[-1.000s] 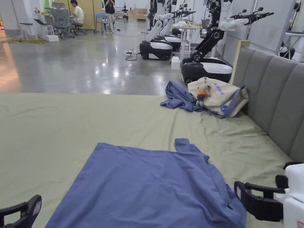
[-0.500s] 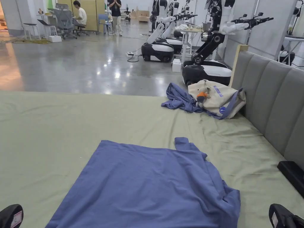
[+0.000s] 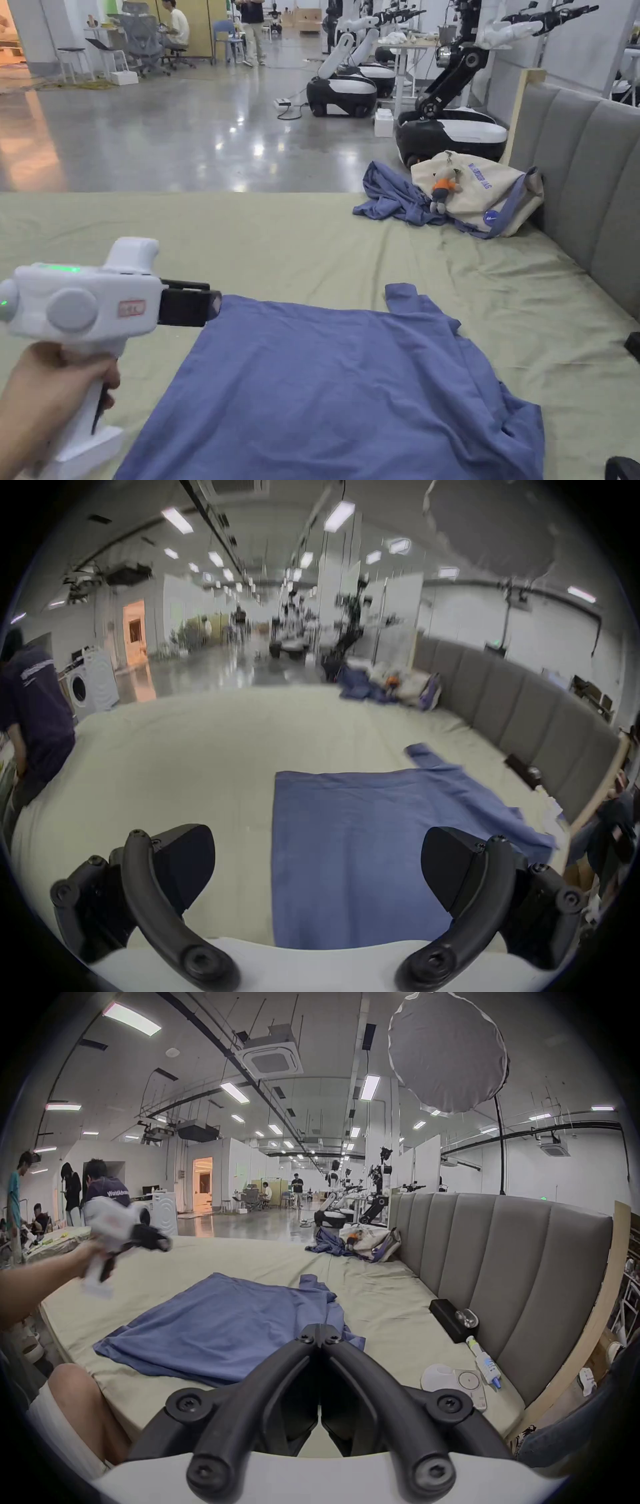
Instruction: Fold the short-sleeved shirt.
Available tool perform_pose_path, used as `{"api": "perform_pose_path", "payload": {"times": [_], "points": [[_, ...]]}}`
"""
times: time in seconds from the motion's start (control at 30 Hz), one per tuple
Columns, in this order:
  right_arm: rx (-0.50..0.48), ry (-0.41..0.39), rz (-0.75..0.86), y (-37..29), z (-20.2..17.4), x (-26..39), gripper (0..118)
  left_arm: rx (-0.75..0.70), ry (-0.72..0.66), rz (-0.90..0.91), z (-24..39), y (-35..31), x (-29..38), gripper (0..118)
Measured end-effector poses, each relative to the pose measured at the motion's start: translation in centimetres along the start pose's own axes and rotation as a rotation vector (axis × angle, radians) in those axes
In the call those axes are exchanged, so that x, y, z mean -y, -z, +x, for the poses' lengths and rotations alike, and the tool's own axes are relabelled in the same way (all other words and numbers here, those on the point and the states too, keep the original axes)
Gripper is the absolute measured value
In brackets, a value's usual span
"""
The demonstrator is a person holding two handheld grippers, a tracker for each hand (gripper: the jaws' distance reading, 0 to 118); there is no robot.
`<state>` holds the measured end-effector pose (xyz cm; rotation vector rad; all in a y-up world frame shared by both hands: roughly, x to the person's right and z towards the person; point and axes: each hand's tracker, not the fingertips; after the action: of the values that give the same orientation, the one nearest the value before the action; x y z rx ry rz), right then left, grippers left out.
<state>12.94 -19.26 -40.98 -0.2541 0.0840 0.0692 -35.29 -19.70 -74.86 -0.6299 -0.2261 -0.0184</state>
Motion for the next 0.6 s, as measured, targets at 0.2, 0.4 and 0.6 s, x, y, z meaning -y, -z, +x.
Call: {"api": "perform_pose_path", "payload": {"times": [0.2, 0.4, 0.6], "points": [[0.011, -0.001, -0.075, 1.9, 0.8, 0.5, 2, -0.099, -0.01, -0.152, -3.9, 15.4, -4.9, 118], [0.02, -0.004, -0.136, 3.8, 2.3, 0.6, 2, -0.084, -0.035, -0.301, -2.9, 21.4, -4.5, 118], [0.029, 0.006, -0.143, 4.3, 2.7, 0.6, 2, -0.087, -0.04, -0.419, -1.5, 22.8, -2.2, 92]]}}
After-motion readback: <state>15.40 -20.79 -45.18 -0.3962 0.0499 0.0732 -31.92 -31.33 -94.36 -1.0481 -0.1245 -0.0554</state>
